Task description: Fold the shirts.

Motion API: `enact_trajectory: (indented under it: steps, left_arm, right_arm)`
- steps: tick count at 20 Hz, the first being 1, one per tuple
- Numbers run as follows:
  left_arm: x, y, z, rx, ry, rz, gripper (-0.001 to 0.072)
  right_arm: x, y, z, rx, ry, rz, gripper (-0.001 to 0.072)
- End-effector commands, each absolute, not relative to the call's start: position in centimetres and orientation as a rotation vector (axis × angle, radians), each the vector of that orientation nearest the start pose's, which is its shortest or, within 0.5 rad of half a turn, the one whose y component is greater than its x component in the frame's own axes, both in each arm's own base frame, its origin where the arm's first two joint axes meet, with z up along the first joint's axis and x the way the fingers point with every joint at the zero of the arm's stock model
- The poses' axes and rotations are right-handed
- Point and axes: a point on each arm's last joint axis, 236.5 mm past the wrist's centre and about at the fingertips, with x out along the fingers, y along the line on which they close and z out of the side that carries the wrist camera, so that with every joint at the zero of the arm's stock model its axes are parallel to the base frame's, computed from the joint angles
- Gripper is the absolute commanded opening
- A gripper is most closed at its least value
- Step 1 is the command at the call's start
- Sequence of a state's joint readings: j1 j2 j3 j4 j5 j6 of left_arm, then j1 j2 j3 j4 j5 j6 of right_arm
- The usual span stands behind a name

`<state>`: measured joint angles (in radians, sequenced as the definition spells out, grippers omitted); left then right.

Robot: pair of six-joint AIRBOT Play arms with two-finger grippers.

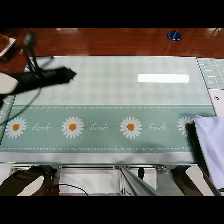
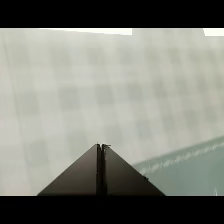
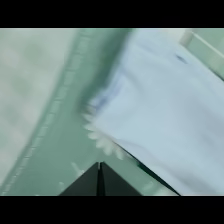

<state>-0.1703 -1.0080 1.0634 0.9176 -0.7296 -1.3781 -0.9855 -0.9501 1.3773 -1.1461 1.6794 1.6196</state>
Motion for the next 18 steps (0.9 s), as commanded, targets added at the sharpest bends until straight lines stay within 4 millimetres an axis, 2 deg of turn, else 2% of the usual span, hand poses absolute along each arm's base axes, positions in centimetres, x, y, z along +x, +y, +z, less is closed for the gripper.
enact_trajectory:
  steps: [1,2,3,4,5,6,8,9,10,12,18]
  left_arm:
    - [42.2,-15.4,27.0,-0.339,0.474,-0.506,0.0019]
    - [41.6,-16.5,27.8,-0.319,0.486,-0.545,0.0019]
    - [40.7,-17.6,27.1,-0.299,0.531,-0.582,0.0018]
    - [39.7,-18.5,25.1,-0.259,0.6,-0.603,0.0018]
    - [38.7,-19.1,21.7,-0.212,0.694,-0.595,0.0018]
    - [38.3,-18.6,17.6,-0.203,0.793,-0.524,0.0018]
    - [38.2,-15.9,10.1,-0.113,0.922,-0.373,0.0019]
    - [38.1,-14.9,7.5,-0.082,0.971,-0.337,0.0019]
    - [37.7,-14.3,5.6,-0.072,1.028,-0.321,0.0019]
    - [37.9,-14.4,5.1,-0.077,1.045,-0.322,0.002]
    - [38.0,-14.5,5.2,-0.079,1.038,-0.323,0.002]
  right_arm:
    - [34.1,-10.3,23.2,0.684,0.772,-0.046,0.0022]
    - [35.7,-7.4,22.1,0.537,0.812,0.008,0.0022]
    - [36.8,-4.9,20.6,0.41,0.854,0.034,0.0022]
    - [37.6,-2.3,18.6,0.271,0.895,0.054,0.0022]
    - [38.1,-0.2,16.5,0.162,0.923,0.06,0.0022]
    - [38.6,1.3,14.2,0.079,0.942,0.051,0.0022]
    - [38.7,2.9,8.1,0.036,1.031,0.01,0.0021]
    - [38.4,3.3,4.9,0.061,1.104,0.005,0.0021]
    - [37.9,3.6,2.5,0.091,1.188,0.007,0.0021]
    - [37.3,4.6,0.4,0.165,1.273,0.027,0.0021]
    - [37.3,4.9,1.3,0.159,1.247,0.051,0.0021]
